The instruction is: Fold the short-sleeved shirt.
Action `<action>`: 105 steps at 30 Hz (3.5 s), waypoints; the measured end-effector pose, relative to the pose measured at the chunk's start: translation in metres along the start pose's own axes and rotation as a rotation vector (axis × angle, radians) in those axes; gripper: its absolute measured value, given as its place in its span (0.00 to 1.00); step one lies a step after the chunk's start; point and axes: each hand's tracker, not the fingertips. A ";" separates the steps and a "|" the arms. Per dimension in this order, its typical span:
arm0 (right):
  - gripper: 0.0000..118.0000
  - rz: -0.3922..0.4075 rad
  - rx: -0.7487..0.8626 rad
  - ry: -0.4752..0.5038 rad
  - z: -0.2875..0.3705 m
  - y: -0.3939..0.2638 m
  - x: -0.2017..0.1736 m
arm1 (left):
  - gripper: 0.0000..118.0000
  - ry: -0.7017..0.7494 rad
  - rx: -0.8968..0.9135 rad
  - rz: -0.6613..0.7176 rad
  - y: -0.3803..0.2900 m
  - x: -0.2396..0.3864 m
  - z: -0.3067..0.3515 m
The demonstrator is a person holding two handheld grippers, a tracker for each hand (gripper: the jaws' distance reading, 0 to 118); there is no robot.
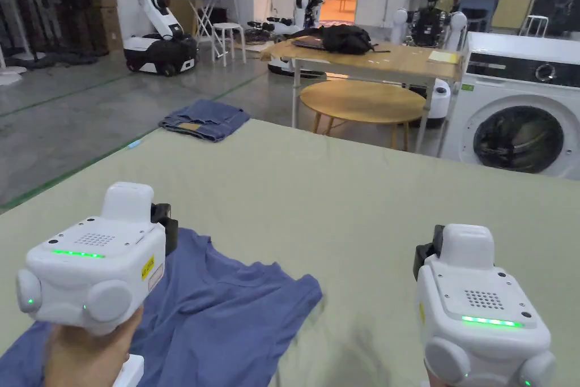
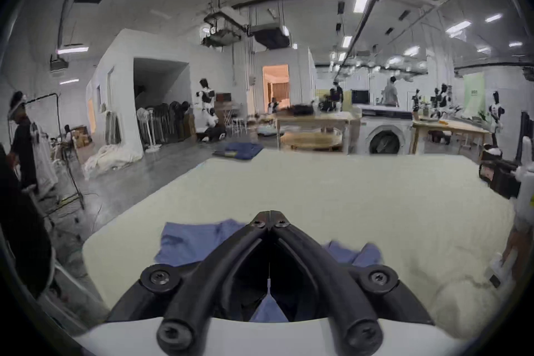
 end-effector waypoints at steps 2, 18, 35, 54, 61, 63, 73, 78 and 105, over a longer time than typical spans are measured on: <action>0.00 0.013 -0.012 0.033 -0.002 -0.002 -0.014 | 0.00 -0.026 -0.106 0.008 -0.008 -0.019 -0.005; 0.00 0.071 -0.104 0.101 -0.004 -0.033 -0.025 | 0.51 -0.257 -0.733 0.085 -0.090 -0.036 -0.098; 0.00 0.024 -0.160 0.029 -0.002 -0.049 0.016 | 0.00 -0.218 -0.581 -0.051 -0.117 0.000 -0.088; 0.00 -0.001 -0.072 -0.070 0.025 -0.016 0.077 | 0.00 -0.466 -0.024 -0.025 0.095 0.078 -0.019; 0.00 -0.003 -0.019 -0.157 0.051 -0.001 0.120 | 0.00 -0.663 0.113 -0.095 0.168 0.187 0.004; 0.00 -0.016 -0.007 -0.189 0.060 0.003 0.135 | 0.00 -0.724 0.120 -0.125 0.175 0.225 0.007; 0.00 -0.040 -0.001 -0.363 0.108 -0.002 0.211 | 0.00 -1.034 -0.074 -0.234 0.120 0.422 0.006; 0.00 -0.057 -0.042 -0.424 0.124 -0.017 0.240 | 0.00 -1.066 -0.266 -0.249 0.047 0.465 -0.009; 0.00 -0.060 -0.063 -0.262 0.099 -0.023 0.181 | 0.00 -0.524 0.016 -0.037 -0.027 0.228 0.012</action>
